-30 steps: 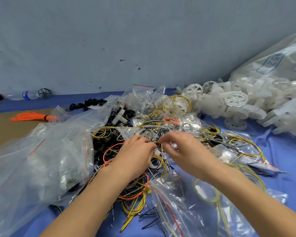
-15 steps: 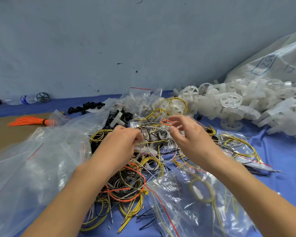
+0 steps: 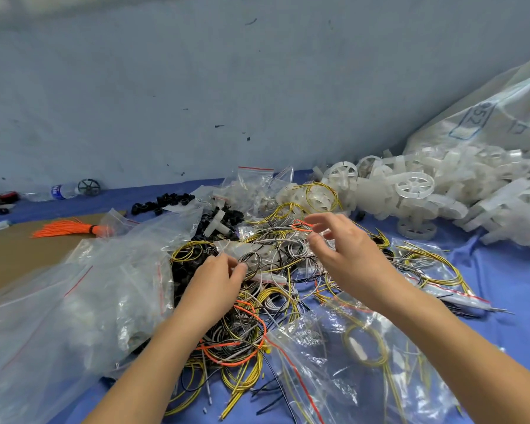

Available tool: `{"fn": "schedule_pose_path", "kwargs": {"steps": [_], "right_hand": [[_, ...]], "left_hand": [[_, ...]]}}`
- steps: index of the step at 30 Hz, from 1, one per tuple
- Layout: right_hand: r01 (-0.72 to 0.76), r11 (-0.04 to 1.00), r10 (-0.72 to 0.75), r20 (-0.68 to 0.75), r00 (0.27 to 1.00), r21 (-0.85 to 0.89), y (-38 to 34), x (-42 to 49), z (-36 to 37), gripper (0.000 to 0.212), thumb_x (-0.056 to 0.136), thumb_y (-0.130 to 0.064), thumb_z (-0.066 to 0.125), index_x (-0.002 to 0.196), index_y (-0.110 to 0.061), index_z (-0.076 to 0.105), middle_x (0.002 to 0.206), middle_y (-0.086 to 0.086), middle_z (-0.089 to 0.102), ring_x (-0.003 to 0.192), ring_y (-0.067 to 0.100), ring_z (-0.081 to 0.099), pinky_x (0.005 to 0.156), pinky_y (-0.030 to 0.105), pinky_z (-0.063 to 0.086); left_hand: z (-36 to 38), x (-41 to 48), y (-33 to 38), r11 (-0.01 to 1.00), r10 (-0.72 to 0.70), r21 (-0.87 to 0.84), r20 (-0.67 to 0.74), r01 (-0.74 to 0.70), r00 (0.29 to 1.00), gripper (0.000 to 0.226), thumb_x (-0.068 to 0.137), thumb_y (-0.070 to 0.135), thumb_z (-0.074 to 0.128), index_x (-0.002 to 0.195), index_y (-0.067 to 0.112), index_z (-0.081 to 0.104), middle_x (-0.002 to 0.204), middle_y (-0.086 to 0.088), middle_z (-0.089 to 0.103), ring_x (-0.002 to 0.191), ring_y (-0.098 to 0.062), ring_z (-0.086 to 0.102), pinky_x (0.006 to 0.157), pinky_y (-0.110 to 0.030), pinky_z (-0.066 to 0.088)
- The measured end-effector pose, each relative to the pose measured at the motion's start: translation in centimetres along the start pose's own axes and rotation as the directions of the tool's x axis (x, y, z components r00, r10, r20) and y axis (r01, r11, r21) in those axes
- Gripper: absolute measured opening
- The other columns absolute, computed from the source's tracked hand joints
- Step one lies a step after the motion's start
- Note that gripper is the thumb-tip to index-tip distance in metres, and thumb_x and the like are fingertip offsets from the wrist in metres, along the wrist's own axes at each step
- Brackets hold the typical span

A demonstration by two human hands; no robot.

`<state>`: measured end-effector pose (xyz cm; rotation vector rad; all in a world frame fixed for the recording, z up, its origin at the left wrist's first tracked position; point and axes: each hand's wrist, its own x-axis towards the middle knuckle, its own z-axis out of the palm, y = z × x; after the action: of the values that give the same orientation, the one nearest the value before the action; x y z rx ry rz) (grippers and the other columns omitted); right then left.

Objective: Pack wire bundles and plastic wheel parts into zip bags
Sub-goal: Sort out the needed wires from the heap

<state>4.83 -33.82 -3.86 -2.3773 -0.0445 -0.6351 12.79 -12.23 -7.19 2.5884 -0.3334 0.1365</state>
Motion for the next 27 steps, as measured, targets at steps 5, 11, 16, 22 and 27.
{"fn": "schedule_pose_path", "kwargs": {"steps": [5,11,16,22,27], "right_hand": [[0.006,1.0,-0.006,-0.005,1.0,0.013,0.1,-0.1,-0.3,0.031,0.1,-0.034,0.047,0.13,-0.028,0.054,0.119,-0.011,0.057,0.108,0.002,0.051,0.09,0.024,0.04],[0.006,1.0,-0.006,0.005,1.0,0.016,0.2,-0.2,-0.4,0.031,0.1,-0.033,0.047,0.13,-0.027,0.055,0.119,-0.011,0.057,0.107,0.003,0.052,0.089,0.022,0.039],[0.007,1.0,-0.007,0.001,1.0,0.008,0.2,-0.2,-0.4,0.03,0.1,-0.034,0.046,0.128,-0.029,0.055,0.12,-0.014,0.055,0.109,0.003,0.052,0.091,0.024,0.04],[0.007,1.0,-0.007,-0.001,1.0,0.011,0.1,-0.2,-0.6,0.03,0.1,-0.034,0.046,0.128,-0.03,0.054,0.12,-0.014,0.055,0.108,0.003,0.051,0.091,0.025,0.041],[0.035,0.998,-0.034,-0.013,0.999,0.057,-1.1,-0.3,-0.9,0.036,0.101,-0.04,0.044,0.135,-0.032,0.051,0.126,-0.014,0.055,0.113,0.001,0.05,0.094,0.025,0.041]], "left_hand": [[0.6,0.6,0.7,0.974,-0.119,0.193,-0.002,0.117,0.993,0.04,0.091,0.054,0.05,0.087,0.015,0.055,0.094,-0.004,0.06,0.091,-0.027,0.059,0.073,-0.037,0.05],[0.4,0.3,1.3,0.983,-0.109,0.14,-0.06,0.117,0.992,0.02,0.094,0.039,0.052,0.097,0.022,0.061,0.097,0.0,0.063,0.095,-0.024,0.059,0.078,-0.04,0.053],[-1.3,0.2,1.6,0.999,-0.047,-0.026,-0.232,0.042,0.971,0.017,0.095,0.034,0.053,0.104,0.023,0.062,0.095,0.003,0.069,0.091,-0.021,0.062,0.082,-0.042,0.052],[-4.6,-0.8,3.0,0.962,0.272,0.16,-0.589,-0.221,0.761,0.009,0.094,0.024,0.061,0.102,0.021,0.063,0.085,0.011,0.054,0.081,-0.011,0.042,0.074,-0.033,0.038],[-6.8,-1.2,4.0,0.884,0.466,0.204,-0.437,-0.42,0.769,0.013,0.094,0.03,0.058,0.105,0.026,0.065,0.099,0.011,0.068,0.091,-0.016,0.063,0.075,-0.037,0.053]]}}
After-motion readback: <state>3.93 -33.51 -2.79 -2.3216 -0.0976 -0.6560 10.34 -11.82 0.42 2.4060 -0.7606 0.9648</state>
